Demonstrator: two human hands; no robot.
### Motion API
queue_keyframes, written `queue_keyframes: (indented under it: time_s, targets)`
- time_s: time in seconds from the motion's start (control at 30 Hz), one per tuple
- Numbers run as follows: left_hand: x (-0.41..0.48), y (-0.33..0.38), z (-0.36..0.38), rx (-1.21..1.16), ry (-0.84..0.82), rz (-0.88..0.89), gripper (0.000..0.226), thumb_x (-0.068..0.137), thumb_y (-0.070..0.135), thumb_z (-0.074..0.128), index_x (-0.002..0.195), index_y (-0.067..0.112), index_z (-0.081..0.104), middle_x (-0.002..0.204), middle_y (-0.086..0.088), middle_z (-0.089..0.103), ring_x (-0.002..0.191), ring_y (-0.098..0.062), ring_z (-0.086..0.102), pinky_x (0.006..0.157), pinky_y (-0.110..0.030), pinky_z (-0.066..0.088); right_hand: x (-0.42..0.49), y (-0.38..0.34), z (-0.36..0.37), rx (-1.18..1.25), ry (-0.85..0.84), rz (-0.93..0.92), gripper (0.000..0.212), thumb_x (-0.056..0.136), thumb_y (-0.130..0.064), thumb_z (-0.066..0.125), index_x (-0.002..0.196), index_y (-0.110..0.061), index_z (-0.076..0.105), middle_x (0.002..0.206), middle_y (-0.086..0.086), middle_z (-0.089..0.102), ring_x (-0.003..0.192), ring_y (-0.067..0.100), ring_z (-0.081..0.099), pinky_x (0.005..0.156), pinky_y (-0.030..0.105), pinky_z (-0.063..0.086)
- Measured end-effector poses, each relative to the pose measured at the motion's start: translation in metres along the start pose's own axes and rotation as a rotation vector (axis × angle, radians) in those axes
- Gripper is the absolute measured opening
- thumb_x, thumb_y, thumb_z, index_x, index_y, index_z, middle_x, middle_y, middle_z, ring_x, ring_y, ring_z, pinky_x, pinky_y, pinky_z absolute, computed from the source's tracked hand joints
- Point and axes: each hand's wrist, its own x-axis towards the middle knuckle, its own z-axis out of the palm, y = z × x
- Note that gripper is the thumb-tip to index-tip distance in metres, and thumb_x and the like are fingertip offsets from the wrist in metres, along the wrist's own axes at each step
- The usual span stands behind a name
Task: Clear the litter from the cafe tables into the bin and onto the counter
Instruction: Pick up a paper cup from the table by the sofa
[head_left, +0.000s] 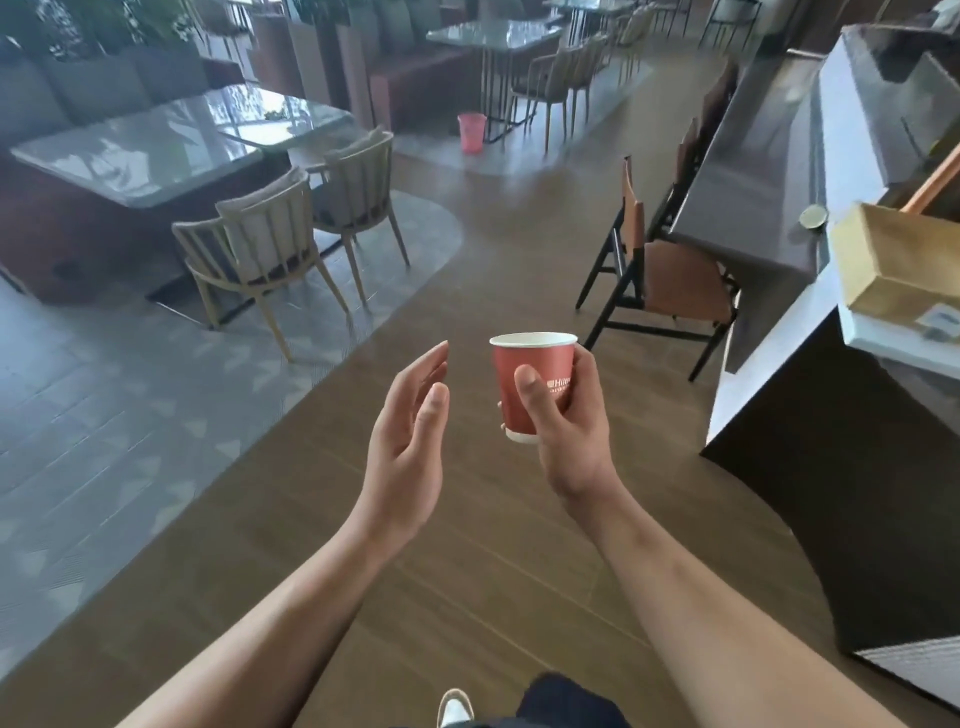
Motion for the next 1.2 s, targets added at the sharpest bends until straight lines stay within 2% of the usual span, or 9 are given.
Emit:
queue_keyframes:
  time_s: [0.2,0.3,0.4,0.47,0.63,0.73,0.8,0.93,1.2]
  targets:
    - [0.103,-0.042,0.003,0.043,0.031,-0.024,0.057,0.099,0.049,0.05,0.148,0.019,0.056,0.148,0.013,0.061,0.143,-0.009,0.053,0.121,-0.056,0.041,0.114,0.026,0.035,0.03,-0.005,0.098,0.061,0.076,-0.066,0.071,0.124,-0.031,0.056,0.109,-0.001,0.069,0.106,0.045,0.07,0.076,0.056,0.065]
    - [0.165,-0.068,0.016,0.059,0.029,-0.031,0.056,0.1,0.049,0.05,0.147,0.02,0.056,0.148,0.01,0.061,0.143,-0.011,0.053,0.121,-0.056,0.041,0.181,0.044,0.046,0.09,-0.016,0.145,0.067,0.08,-0.065,0.071,0.129,-0.021,0.057,0.108,-0.002,0.068,0.102,0.042,0.072,0.065,0.039,0.064]
    - [0.234,-0.093,0.032,0.075,0.037,-0.021,0.056,0.1,0.048,0.05,0.147,0.019,0.056,0.15,0.006,0.059,0.143,-0.013,0.053,0.12,-0.056,0.041,0.26,0.059,0.053,0.149,-0.034,0.201,0.06,0.088,-0.058,0.068,0.128,-0.014,0.057,0.105,0.0,0.067,0.097,0.031,0.072,0.063,0.034,0.062]
    - [0.285,-0.108,0.046,0.101,0.045,-0.023,0.053,0.102,0.043,0.05,0.148,0.016,0.055,0.151,0.003,0.058,0.143,-0.013,0.053,0.12,-0.056,0.041,0.317,0.065,0.055,0.153,-0.061,0.236,0.056,0.089,-0.057,0.066,0.124,-0.014,0.058,0.107,0.005,0.067,0.097,0.035,0.072,0.061,0.031,0.06]
    - [0.409,-0.135,0.077,0.116,0.1,-0.006,0.061,0.098,0.048,0.049,0.148,0.015,0.055,0.151,0.002,0.059,0.144,-0.016,0.052,0.121,-0.057,0.04,0.455,0.062,0.065,0.19,-0.103,0.27,0.05,0.098,-0.057,0.066,0.122,-0.014,0.059,0.104,0.008,0.067,0.081,0.026,0.073,0.059,0.031,0.059]
    - [0.471,-0.149,0.092,0.11,0.116,-0.004,0.061,0.097,0.049,0.048,0.147,0.015,0.055,0.151,0.002,0.058,0.145,-0.018,0.051,0.121,-0.058,0.039,0.521,0.063,0.072,0.209,-0.112,0.326,0.046,0.098,-0.059,0.061,0.12,-0.019,0.062,0.103,0.003,0.069,0.084,0.028,0.073,0.059,0.033,0.059]
    - [0.513,-0.164,0.102,0.11,0.12,-0.001,0.06,0.098,0.049,0.048,0.147,0.015,0.055,0.151,0.002,0.059,0.145,-0.017,0.051,0.121,-0.059,0.039,0.565,0.068,0.074,0.228,-0.109,0.353,0.055,0.09,-0.067,0.062,0.119,-0.021,0.064,0.104,0.002,0.07,0.083,0.028,0.074,0.059,0.035,0.06]
    - [0.585,-0.193,0.118,0.108,0.104,0.004,0.059,0.099,0.048,0.048,0.147,0.016,0.056,0.15,0.003,0.059,0.144,-0.015,0.053,0.12,-0.058,0.041,0.643,0.079,0.076,0.281,-0.089,0.413,0.075,0.08,-0.073,0.065,0.137,-0.025,0.054,0.128,0.011,0.066,0.077,0.029,0.078,0.062,0.038,0.062]
    - [0.776,-0.28,0.13,0.092,0.082,-0.015,0.058,0.101,0.045,0.048,0.148,0.012,0.055,0.151,-0.002,0.058,0.144,-0.016,0.053,0.12,-0.057,0.041,0.841,0.122,0.108,0.276,-0.058,0.428,0.052,0.099,-0.063,0.058,0.134,-0.024,0.054,0.128,0.015,0.065,0.077,0.032,0.077,0.064,0.04,0.063]
